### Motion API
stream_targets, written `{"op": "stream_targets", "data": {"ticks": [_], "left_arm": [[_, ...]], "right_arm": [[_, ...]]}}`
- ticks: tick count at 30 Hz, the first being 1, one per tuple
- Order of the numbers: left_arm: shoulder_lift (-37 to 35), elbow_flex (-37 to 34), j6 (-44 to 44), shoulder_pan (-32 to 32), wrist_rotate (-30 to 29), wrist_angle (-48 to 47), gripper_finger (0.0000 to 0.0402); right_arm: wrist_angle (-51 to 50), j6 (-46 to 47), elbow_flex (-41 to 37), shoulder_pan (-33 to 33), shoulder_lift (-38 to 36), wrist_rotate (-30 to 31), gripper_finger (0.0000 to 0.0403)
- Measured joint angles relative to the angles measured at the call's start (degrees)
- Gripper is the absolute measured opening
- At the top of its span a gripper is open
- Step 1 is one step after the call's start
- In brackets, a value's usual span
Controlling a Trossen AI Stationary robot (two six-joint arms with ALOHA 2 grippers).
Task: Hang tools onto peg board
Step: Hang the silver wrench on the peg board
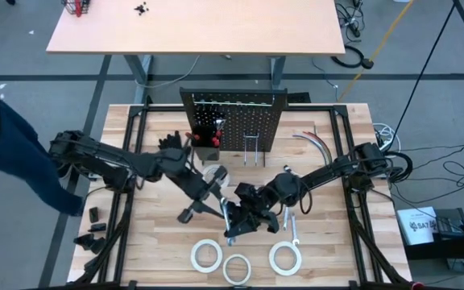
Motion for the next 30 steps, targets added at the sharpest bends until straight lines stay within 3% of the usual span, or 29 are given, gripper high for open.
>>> {"op": "stream_targets", "data": {"ticks": [6,10,12,17,20,25,30], "left_arm": [[-6.2,0.0,0.0,1.1,0.7,-16.5,0.0119],[-12.5,0.0,-3.9,0.9,-2.1,-22.4,0.012],[-15.6,0.0,-5.5,0.1,-4.5,-24.1,0.012],[-23.0,0.1,-7.0,-3.8,-18.6,-27.4,0.012],[-25.0,-0.9,-8.8,-6.2,-23.4,-27.3,0.012],[-24.9,-2.4,-10.1,-9.7,-26.3,-25.3,0.012],[-22.8,-2.4,-10.4,-12.1,-30.1,-24.5,0.0121]], "right_arm": [[-1.1,-4.2,0.1,-0.6,-2.4,0.0,0.0005],[-10.1,-10.9,0.1,-1.4,-6.8,1.4,0.0005],[-19.3,-15.4,0.1,-1.4,-9.8,5.7,0.0005],[-48.6,-26.3,0.1,-1.4,-19.4,26.7,0.0005],[-59.0,-31.9,0.1,-1.5,-24.6,32.9,0.0005],[-71.4,-36.7,-0.3,-4.0,-32.3,35.2,0.0004],[-71.8,-37.4,-7.8,-9.7,-39.9,33.3,0.0004]]}}
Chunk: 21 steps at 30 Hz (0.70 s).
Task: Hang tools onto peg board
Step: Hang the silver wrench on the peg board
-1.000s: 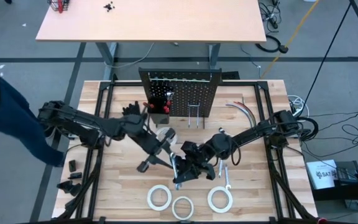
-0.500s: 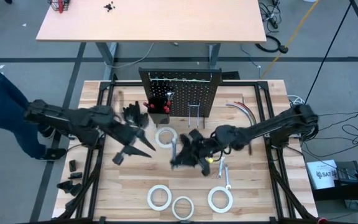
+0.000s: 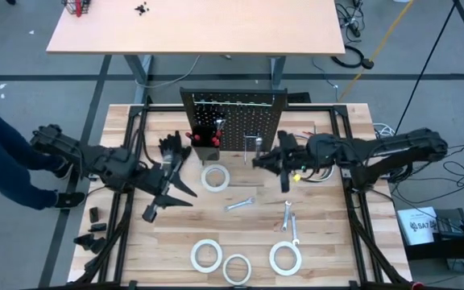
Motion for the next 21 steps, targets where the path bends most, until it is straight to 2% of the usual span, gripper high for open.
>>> {"op": "stream_targets", "data": {"ticks": [3,6,12,21], "left_arm": [[1.3,0.0,0.0,-0.6,-1.0,1.4,0.0121],[2.7,0.0,0.0,-0.6,-1.4,1.9,0.0121],[4.6,0.0,0.4,-0.1,-3.4,2.8,0.0121],[6.1,0.0,0.0,0.1,-3.4,3.1,0.0121]], "right_arm": [[6.8,3.2,-6.6,-4.7,-2.9,-5.4,0.0004],[11.8,5.3,-9.7,-8.8,-2.9,-9.8,0.0004],[12.0,4.8,-9.8,-14.5,-0.8,-14.3,0.0004],[14.7,4.1,-9.8,-16.6,-0.7,-17.6,0.0004]]}}
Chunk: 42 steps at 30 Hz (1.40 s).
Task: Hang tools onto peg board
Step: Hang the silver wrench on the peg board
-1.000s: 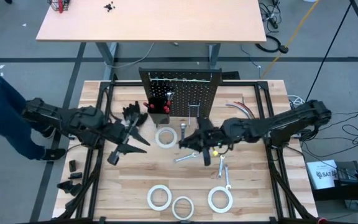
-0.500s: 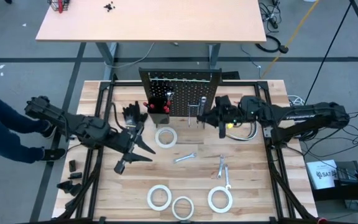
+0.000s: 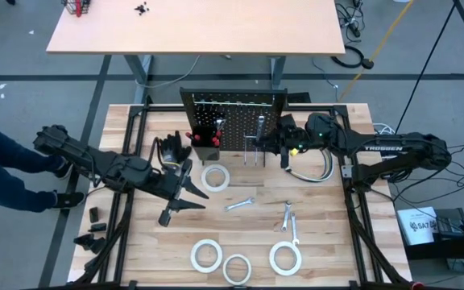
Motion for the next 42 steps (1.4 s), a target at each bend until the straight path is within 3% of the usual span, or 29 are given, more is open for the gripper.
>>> {"op": "stream_targets", "data": {"ticks": [10,18,34,42], "left_arm": [[0.0,0.0,0.5,0.0,-1.5,2.2,0.0121],[0.0,0.0,0.1,0.0,-1.9,2.2,0.0121],[0.0,0.0,0.0,-0.5,-1.4,2.1,0.0121],[0.0,0.0,0.0,-0.5,-1.4,1.5,0.0121]], "right_arm": [[1.5,0.3,0.3,-0.2,1.1,-1.4,0.0004],[-0.3,-0.5,5.5,-0.8,6.1,-2.6,0.0004],[-1.8,0.4,5.7,-3.5,6.1,-3.3,0.0004],[-2.5,0.4,5.7,0.3,5.4,-2.5,0.0004]]}}
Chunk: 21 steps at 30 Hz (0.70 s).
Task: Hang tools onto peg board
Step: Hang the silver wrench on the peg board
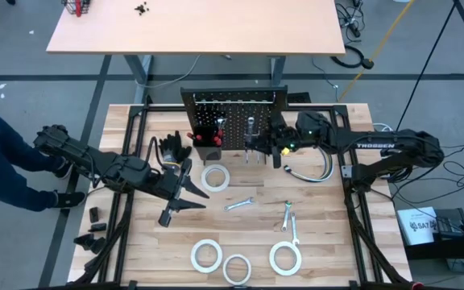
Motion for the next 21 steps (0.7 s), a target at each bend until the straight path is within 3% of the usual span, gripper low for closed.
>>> {"op": "stream_targets", "data": {"ticks": [5,21], "left_arm": [[0.0,0.0,0.0,0.0,0.0,-0.2,0.0121],[0.0,0.0,0.1,0.5,0.0,0.1,0.0121]], "right_arm": [[-5.3,-3.0,0.0,2.7,-4.1,6.0,0.0004],[-5.8,-4.0,0.0,-3.7,-4.7,0.5,0.0004]]}}
